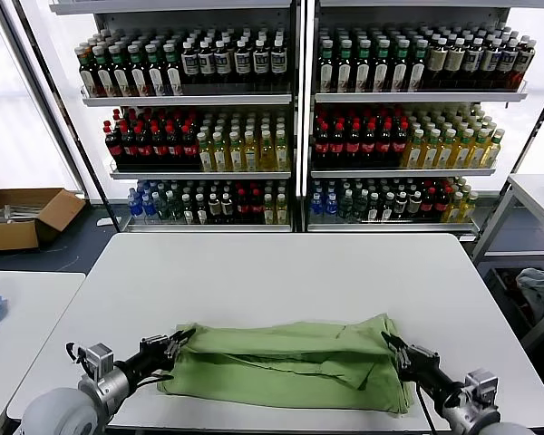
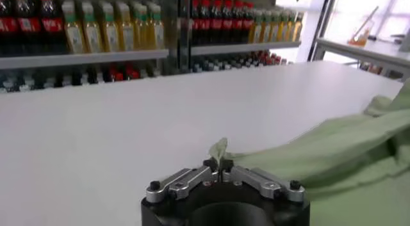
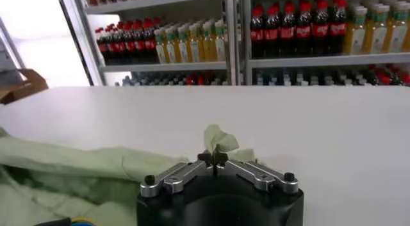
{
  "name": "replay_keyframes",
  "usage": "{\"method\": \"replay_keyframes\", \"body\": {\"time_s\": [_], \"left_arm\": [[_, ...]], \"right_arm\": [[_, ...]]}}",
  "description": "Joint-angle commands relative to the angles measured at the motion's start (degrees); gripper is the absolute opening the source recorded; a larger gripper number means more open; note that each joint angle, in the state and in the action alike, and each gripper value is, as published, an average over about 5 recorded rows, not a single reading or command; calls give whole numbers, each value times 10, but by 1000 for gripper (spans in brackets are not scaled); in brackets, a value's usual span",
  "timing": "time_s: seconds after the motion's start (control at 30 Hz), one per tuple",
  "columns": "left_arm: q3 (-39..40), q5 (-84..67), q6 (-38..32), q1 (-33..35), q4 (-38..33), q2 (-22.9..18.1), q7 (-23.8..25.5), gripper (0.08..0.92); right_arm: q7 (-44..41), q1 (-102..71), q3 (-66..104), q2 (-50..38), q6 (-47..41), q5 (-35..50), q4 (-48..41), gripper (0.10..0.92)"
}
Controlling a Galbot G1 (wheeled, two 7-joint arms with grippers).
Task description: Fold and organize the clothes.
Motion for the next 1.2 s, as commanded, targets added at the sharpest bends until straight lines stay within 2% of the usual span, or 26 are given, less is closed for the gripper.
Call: {"method": "replay_keyframes", "body": {"time_s": [0.03,0.23,0.4,0.6,0.83,1.03,1.13,1.2], "left_arm": [[-18,57,10,67,-25,-2,-2,124],[-48,57,20,61,-33,-5,-18,274],[-92,21,23,68,-53,-16,-48,421],[-80,10,11,83,-76,-65,-118,594],[-30,55,28,86,-72,-126,-170,783],[-13,80,30,74,-42,-138,-166,820],[-11,80,30,71,-34,-136,-163,774],[-8,80,30,71,-31,-136,-161,714]], "right_arm": [[23,-74,14,12,8,-33,36,141],[29,-40,76,12,81,-7,17,306],[21,-24,164,12,151,50,-9,445],[3,-44,232,40,208,87,-23,618],[1,-69,224,74,230,72,-13,800],[-3,-70,223,68,241,73,-14,822],[-5,-70,225,63,245,76,-18,823],[-5,-70,226,62,247,78,-19,823]]}}
